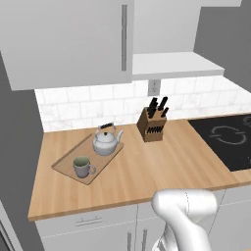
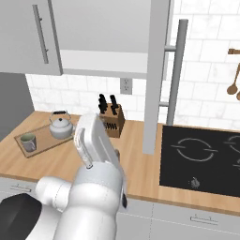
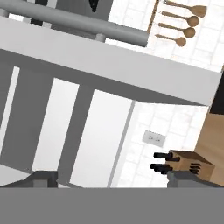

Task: Pick the kettle from the counter and place it on the tray. Then pick the mug from the cabinet and place it on the tray. Then close the cabinet doors.

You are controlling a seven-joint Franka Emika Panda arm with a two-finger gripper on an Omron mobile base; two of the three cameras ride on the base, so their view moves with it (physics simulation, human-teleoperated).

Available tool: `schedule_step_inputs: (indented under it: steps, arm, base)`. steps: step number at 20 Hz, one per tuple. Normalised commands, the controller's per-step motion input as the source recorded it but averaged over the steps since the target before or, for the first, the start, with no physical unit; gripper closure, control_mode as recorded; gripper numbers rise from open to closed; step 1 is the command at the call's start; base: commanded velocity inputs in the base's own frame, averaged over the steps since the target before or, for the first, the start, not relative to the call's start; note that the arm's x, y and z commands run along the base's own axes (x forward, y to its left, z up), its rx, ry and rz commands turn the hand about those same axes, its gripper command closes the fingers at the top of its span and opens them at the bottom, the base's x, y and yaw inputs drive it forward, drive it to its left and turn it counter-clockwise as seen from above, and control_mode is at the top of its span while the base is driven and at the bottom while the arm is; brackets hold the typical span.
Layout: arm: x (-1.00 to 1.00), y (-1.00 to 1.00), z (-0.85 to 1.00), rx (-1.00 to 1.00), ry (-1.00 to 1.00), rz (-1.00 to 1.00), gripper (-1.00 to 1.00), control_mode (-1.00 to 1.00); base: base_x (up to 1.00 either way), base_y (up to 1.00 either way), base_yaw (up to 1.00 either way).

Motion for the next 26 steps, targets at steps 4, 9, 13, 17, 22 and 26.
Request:
schedule_step_inputs:
  steps: [4, 9, 13, 17, 22, 26]
  arm:
    - [-0.01, -0.34, 0.0, 0.1, 0.0, 0.0, -1.0, -1.0]
    - [-0.12, -0.43, 0.0, 0.13, -0.06, 0.0, -1.0, -1.0]
    - [-0.15, -0.45, 0.0, 0.15, -0.09, 0.0, -1.0, -1.0]
    - [0.03, -0.42, -0.06, 0.19, -0.03, 0.0, -1.0, -1.0]
    - [0.3, -0.36, -0.23, 0.17, 0.0, 0.0, -1.0, -1.0]
    - [0.46, -0.25, -0.35, 0.03, 0.0, 0.0, -1.0, -1.0]
  base:
    - [0.0, 0.0, 0.0]
    - [0.0, 0.0, 0.0]
    - [0.0, 0.0, 0.0]
    - [0.0, 0.0, 0.0]
    - [0.0, 0.0, 0.0]
    - [0.0, 0.0, 0.0]
